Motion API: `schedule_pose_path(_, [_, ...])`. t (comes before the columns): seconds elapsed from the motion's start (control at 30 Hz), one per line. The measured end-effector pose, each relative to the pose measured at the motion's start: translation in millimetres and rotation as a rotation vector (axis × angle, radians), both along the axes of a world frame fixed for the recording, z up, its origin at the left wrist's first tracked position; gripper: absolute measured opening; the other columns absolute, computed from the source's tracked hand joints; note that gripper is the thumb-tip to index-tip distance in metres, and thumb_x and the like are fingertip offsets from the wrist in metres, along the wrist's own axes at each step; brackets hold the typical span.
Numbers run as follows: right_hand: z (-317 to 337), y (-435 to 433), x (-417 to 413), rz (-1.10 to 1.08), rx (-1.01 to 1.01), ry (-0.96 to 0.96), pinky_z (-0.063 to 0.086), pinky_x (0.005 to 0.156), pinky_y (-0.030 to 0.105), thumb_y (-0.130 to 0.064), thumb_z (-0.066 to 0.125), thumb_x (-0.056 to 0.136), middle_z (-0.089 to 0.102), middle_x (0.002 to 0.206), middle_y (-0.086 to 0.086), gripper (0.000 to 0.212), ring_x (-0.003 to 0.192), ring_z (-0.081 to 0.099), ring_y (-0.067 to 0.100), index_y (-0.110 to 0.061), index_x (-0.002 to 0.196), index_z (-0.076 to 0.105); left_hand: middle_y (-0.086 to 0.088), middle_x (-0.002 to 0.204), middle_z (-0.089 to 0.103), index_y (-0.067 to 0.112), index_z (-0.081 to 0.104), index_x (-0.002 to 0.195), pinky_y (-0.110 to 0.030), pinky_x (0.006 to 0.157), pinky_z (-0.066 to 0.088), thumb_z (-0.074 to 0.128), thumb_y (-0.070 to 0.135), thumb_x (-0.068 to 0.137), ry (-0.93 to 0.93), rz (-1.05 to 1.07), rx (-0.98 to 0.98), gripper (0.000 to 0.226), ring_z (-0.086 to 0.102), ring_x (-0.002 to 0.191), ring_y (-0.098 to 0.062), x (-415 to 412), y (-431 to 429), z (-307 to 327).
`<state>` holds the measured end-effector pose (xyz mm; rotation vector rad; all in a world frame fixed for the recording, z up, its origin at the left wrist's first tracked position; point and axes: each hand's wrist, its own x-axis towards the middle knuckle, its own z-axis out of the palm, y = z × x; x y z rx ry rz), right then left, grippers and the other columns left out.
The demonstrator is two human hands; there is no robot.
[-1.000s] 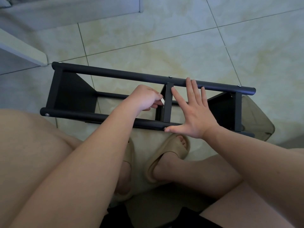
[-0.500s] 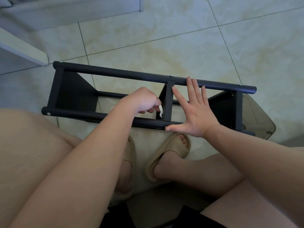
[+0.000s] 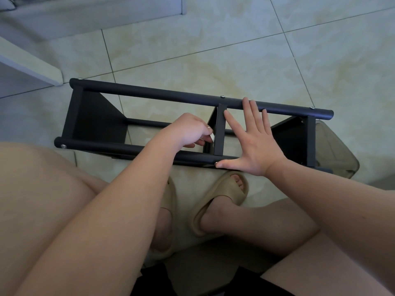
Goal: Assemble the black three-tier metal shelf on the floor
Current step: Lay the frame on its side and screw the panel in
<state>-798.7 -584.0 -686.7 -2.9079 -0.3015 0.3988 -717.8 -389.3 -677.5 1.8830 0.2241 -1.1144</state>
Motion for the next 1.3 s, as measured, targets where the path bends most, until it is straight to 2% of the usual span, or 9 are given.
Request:
schedule_pose_path(0.17, [-0.5, 1.2, -2.6, 0.004, 0.002, -0.008, -0.012, 0.124, 0.054, -0.102, 0.033, 0.065, -0.019, 0.167, 0.019, 0.127, 0.153, -0.023, 0.033, -0.028, 0.164, 0.002, 0.008, 0.079, 0.078, 0.017, 0.07, 0.098, -0.027, 0.073, 0.05, 0.06, 0.025, 0.096, 0.016, 0.034, -0.008, 0.012, 0.072, 0.078, -0.007, 2.0, -3.1, 1.4])
schedule_pose_path(0.27, [-1.2, 2.1, -4.3, 0.002, 0.015, -0.009, -0.013, 0.123, 0.054, -0.101, 0.035, 0.065, -0.02, 0.166, 0.019, 0.127, 0.153, -0.024, 0.032, -0.028, 0.164, 0.002, 0.007, 0.075, 0.076, 0.017, 0.068, 0.092, -0.028, 0.08, 0.052, 0.059, 0.024, 0.097, 0.029, 0.017, 0.004, 0.013, 0.071, 0.079, -0.01, 0.1, -7.0, 1.8])
schedule_pose_path(0.37, [-1.4, 2.0, -4.6, 0.0, 0.022, -0.01, -0.013, 0.123, 0.054, -0.101, 0.035, 0.065, -0.021, 0.166, 0.019, 0.127, 0.153, -0.025, 0.032, -0.029, 0.163, 0.002, 0.004, 0.08, 0.076, 0.016, 0.068, 0.09, -0.033, 0.089, 0.052, 0.057, 0.023, 0.097, 0.043, 0.003, 0.009, 0.015, 0.072, 0.084, -0.013, -2.4, -9.3, 0.4])
schedule_pose_path(0.47, [-1.2, 1.7, -4.3, -0.001, 0.018, -0.011, -0.013, 0.123, 0.054, -0.101, 0.035, 0.065, -0.021, 0.166, 0.019, 0.127, 0.153, -0.025, 0.032, -0.029, 0.163, 0.002, 0.005, 0.075, 0.076, 0.017, 0.066, 0.087, -0.035, 0.093, 0.051, 0.056, 0.021, 0.098, 0.045, -0.016, 0.01, 0.016, 0.072, 0.083, -0.014, -2.2, -8.7, -0.5])
schedule_pose_path(0.7, [-1.0, 1.8, -4.3, 0.005, 0.004, -0.012, -0.011, 0.124, 0.055, -0.102, 0.033, 0.065, -0.02, 0.166, 0.019, 0.127, 0.153, -0.024, 0.033, -0.028, 0.163, 0.002, 0.011, 0.069, 0.074, 0.02, 0.066, 0.089, -0.032, 0.088, 0.048, 0.055, 0.02, 0.098, 0.032, -0.059, 0.015, 0.014, 0.07, 0.082, -0.008, -0.4, -6.0, 0.6])
schedule_pose_path(0.93, [-1.3, 1.7, -4.2, 0.0, 0.014, -0.017, -0.011, 0.124, 0.055, -0.101, 0.036, 0.065, -0.019, 0.166, 0.019, 0.127, 0.153, -0.023, 0.033, -0.028, 0.164, 0.004, 0.014, 0.064, 0.072, 0.022, 0.062, 0.082, -0.03, 0.081, 0.045, 0.052, 0.016, 0.1, 0.006, -0.124, 0.04, 0.022, 0.065, 0.09, -0.011, 1.2, -2.2, 4.4])
schedule_pose_path(1.1, [-2.3, 1.9, -4.5, -0.001, 0.015, -0.023, -0.011, 0.124, 0.054, -0.102, 0.034, 0.064, -0.018, 0.167, 0.019, 0.127, 0.154, -0.022, 0.033, -0.028, 0.164, 0.003, 0.009, 0.078, 0.074, 0.022, 0.062, 0.082, -0.029, 0.078, 0.045, 0.051, 0.014, 0.101, 0.007, -0.192, 0.051, 0.023, 0.063, 0.091, -0.011, 2.4, 4.3, 6.0])
schedule_pose_path(1.3, [-2.2, 2.0, -4.9, -0.003, 0.03, -0.028, -0.013, 0.123, 0.052, -0.103, 0.031, 0.065, -0.018, 0.167, 0.019, 0.127, 0.154, -0.022, 0.032, -0.029, 0.163, 0.003, 0.009, 0.081, 0.074, 0.02, 0.064, 0.084, -0.028, 0.077, 0.045, 0.052, 0.011, 0.101, 0.001, -0.28, 0.066, 0.022, 0.06, 0.088, -0.009, 1.2, 12.2, 8.3])
